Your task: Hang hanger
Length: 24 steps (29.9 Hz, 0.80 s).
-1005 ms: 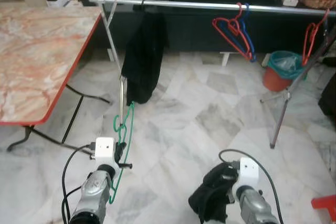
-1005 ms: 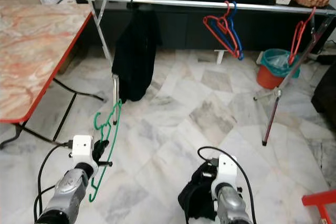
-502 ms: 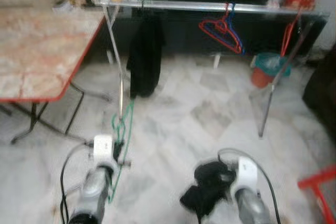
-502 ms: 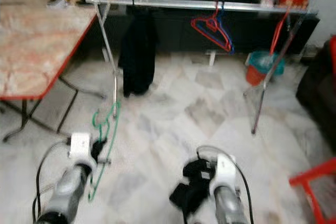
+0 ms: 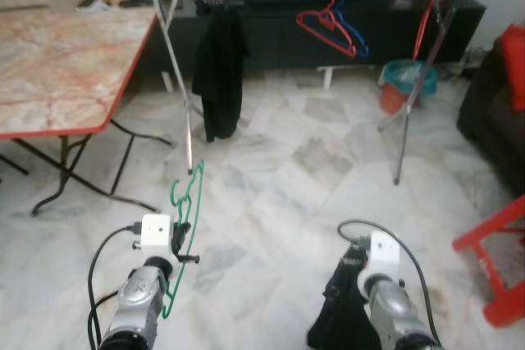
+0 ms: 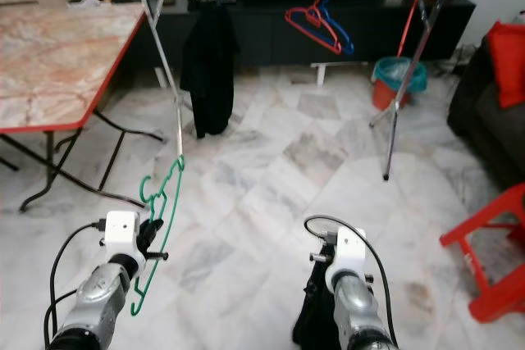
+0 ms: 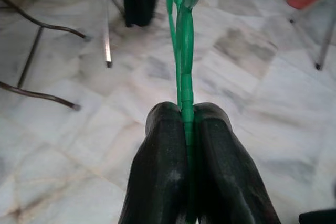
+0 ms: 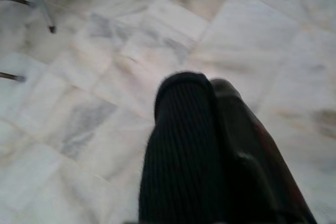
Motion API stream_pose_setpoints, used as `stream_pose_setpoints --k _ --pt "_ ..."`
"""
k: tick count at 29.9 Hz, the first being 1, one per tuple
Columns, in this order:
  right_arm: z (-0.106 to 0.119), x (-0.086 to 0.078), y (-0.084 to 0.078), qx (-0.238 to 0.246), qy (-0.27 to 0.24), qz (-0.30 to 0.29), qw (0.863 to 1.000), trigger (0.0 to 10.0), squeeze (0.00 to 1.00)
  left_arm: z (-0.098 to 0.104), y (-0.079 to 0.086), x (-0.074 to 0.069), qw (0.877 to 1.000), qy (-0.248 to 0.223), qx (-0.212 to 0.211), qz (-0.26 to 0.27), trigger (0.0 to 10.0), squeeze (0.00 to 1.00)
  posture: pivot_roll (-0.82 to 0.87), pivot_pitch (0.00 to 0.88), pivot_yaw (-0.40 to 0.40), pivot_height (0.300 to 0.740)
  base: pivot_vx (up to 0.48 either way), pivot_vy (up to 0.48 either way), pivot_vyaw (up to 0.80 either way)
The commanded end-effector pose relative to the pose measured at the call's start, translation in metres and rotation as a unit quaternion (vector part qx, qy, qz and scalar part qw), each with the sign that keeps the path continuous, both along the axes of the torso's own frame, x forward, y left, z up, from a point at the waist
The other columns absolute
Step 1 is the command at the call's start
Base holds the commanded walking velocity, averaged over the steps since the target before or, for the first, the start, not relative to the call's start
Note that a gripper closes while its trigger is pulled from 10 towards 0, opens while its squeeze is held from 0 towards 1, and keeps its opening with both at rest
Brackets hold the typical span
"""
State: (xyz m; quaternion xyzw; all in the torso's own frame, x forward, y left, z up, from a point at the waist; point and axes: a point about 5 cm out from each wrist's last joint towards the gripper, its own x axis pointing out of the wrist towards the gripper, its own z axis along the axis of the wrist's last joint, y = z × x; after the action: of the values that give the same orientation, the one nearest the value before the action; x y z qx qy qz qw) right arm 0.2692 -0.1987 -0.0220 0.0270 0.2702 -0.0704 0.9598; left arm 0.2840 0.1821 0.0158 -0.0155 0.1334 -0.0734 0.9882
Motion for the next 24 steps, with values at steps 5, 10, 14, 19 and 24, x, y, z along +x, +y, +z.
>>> stream_pose_setpoints --k 5,10,14,19,24 --pt "0.037 0.037 -0.003 -0.056 -0.058 0.044 0.996 10.0 0.0 0.015 -0.005 0.007 0.995 0.0 -0.011 -0.104 10.0 0.0 -0.08 0.0 0.03 0.74 0.0 0.0 0.0" --pt "0.051 0.051 -0.002 -0.116 -0.059 0.1 0.986 10.0 0.0 0.023 -0.005 0.008 0.986 0.01 0.004 -0.168 10.0 0.0 -0.07 0.0 0.031 0.74 0.0 0.0 0.0" --pt "0.061 0.061 -0.004 -0.158 -0.039 0.138 0.977 10.0 0.0 0.033 -0.006 0.007 0.973 0.02 0.002 -0.232 10.0 0.0 -0.07 0.0 0.032 0.74 0.0 0.0 0.0" --pt "0.066 0.067 -0.005 -0.239 -0.005 0.203 0.95 10.0 0.0 0.043 -0.01 0.0 0.945 0.048 -0.003 -0.322 10.0 0.0 -0.07 0.0 0.038 0.74 0.0 0.0 0.0" --pt "0.076 0.074 -0.011 -0.259 0.004 0.204 0.944 10.0 0.0 0.048 -0.008 -0.011 0.918 0.081 0.01 -0.388 10.0 0.0 -0.07 0.0 0.042 0.74 0.0 0.0 0.0"
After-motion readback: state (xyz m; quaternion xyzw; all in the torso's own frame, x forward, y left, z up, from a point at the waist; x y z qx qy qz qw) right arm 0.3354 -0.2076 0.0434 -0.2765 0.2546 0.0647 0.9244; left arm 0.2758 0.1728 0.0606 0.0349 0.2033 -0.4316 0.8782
